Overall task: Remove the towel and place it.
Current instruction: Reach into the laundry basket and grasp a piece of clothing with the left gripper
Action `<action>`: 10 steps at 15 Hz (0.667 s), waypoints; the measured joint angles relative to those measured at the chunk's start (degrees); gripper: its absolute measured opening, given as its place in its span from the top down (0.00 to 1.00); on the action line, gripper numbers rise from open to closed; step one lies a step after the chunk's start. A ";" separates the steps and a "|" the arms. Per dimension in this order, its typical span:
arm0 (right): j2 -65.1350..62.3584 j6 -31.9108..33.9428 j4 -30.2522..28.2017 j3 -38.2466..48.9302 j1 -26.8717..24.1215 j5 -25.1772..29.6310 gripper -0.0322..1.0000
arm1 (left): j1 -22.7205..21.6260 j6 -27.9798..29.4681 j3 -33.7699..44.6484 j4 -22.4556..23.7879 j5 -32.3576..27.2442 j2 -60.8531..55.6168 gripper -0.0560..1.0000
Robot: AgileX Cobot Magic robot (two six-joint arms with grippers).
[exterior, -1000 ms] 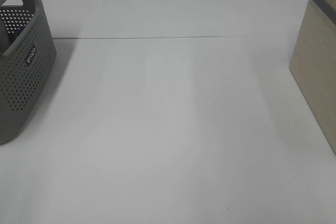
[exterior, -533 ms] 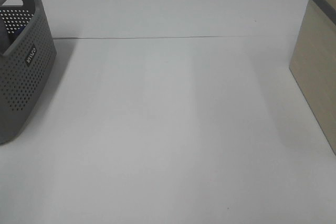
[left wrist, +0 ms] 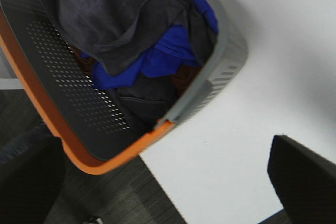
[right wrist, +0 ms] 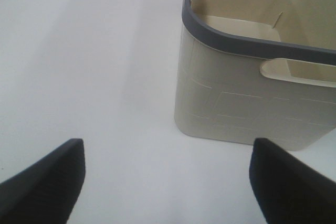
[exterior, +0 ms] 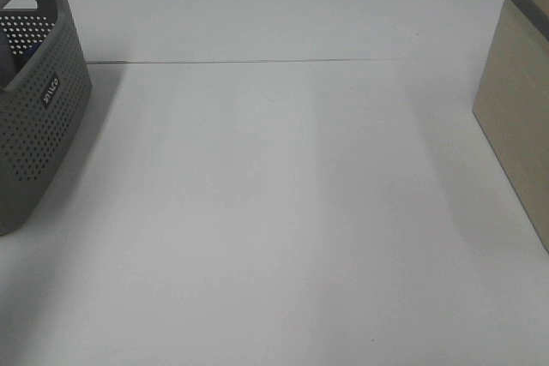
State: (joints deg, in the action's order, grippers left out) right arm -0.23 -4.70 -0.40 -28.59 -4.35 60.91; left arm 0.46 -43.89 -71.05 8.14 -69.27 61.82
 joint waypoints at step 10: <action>0.00 0.00 0.00 0.00 0.00 0.00 0.17 | -0.11 -13.01 -20.97 9.80 5.96 35.52 0.01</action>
State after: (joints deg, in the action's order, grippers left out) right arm -0.23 -4.70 -0.40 -28.59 -4.35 60.91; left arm 0.34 -56.89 -92.02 17.93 -63.31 97.35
